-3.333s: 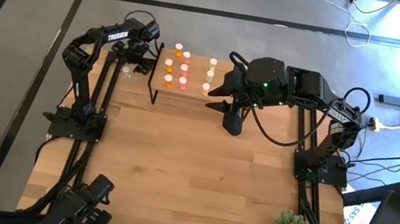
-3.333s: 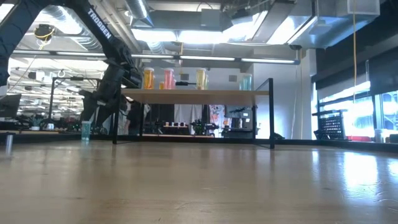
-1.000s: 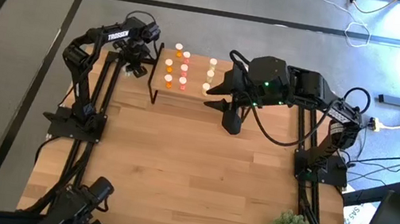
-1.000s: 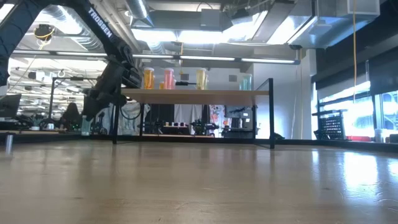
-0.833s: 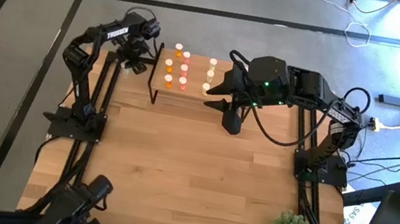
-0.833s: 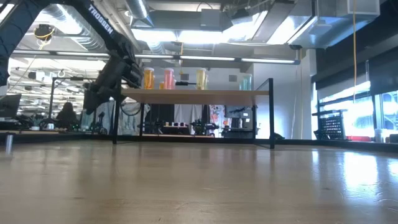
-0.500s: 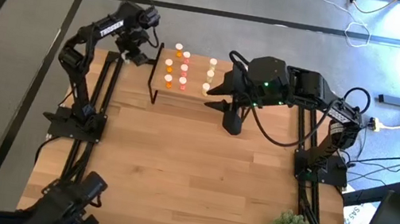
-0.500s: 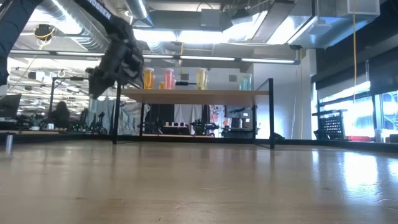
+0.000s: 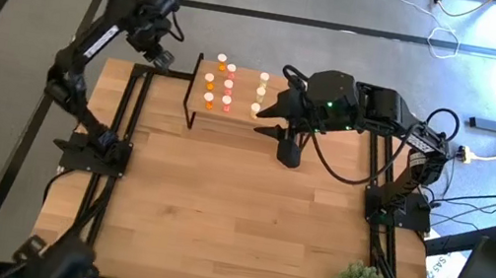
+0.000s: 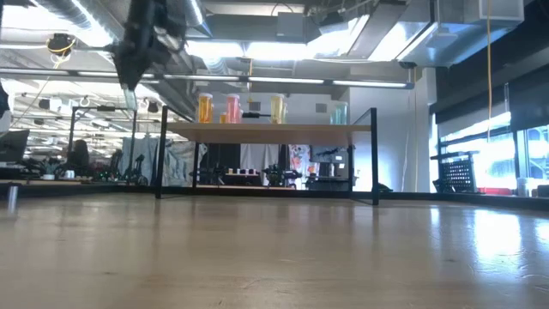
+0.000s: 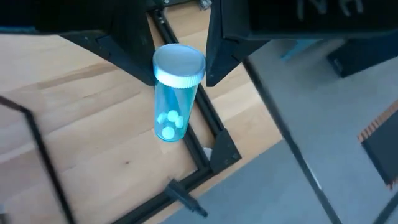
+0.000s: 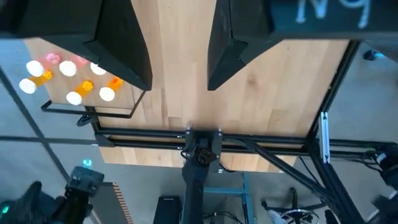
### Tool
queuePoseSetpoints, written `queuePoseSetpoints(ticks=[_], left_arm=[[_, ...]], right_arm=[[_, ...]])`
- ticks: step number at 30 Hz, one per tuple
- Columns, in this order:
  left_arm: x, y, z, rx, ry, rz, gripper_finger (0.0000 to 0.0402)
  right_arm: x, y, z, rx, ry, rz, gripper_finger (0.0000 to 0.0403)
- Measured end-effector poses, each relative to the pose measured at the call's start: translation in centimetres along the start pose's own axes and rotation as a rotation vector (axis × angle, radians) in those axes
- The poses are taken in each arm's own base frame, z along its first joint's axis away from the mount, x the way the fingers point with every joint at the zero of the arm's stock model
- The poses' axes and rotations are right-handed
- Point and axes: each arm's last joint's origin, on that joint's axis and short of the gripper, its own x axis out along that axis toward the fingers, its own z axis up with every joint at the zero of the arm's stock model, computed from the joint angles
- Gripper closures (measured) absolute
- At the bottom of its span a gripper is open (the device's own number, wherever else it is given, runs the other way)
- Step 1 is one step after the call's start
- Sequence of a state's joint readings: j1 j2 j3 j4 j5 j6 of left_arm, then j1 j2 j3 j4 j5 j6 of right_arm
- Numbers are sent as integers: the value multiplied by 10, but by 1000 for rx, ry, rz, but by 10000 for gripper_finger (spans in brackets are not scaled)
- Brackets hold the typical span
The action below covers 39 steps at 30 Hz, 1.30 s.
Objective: Pick and place medicine bottles onto shelf by color
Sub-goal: Put the blue pill bottle on the shelf aligned with the other blue pill bottles
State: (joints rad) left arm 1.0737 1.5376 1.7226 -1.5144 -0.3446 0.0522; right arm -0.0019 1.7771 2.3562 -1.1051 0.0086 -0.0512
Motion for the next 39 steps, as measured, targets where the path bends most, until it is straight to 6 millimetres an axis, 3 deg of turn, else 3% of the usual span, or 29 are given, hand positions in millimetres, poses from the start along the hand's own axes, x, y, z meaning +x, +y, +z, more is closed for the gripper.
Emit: queuePoseSetpoints(ticks=[6,14,22,34,39], left_arm=[[-38,-6,-27,-42,-137,-93,289],[-70,-25,-51,19,-256,-205,289],[-90,-50,-68,93,-307,-352,289],[-109,-89,-83,163,-342,-464,289],[-119,-105,-91,192,-371,-522,289]], right_arm=[[6,-2,-4,-56,24,-3,245],[22,-5,-10,-79,62,-9,245],[28,-5,-7,-112,21,-12,245],[64,-9,-11,-159,61,-87,245],[69,-12,-13,-164,77,-134,245]])
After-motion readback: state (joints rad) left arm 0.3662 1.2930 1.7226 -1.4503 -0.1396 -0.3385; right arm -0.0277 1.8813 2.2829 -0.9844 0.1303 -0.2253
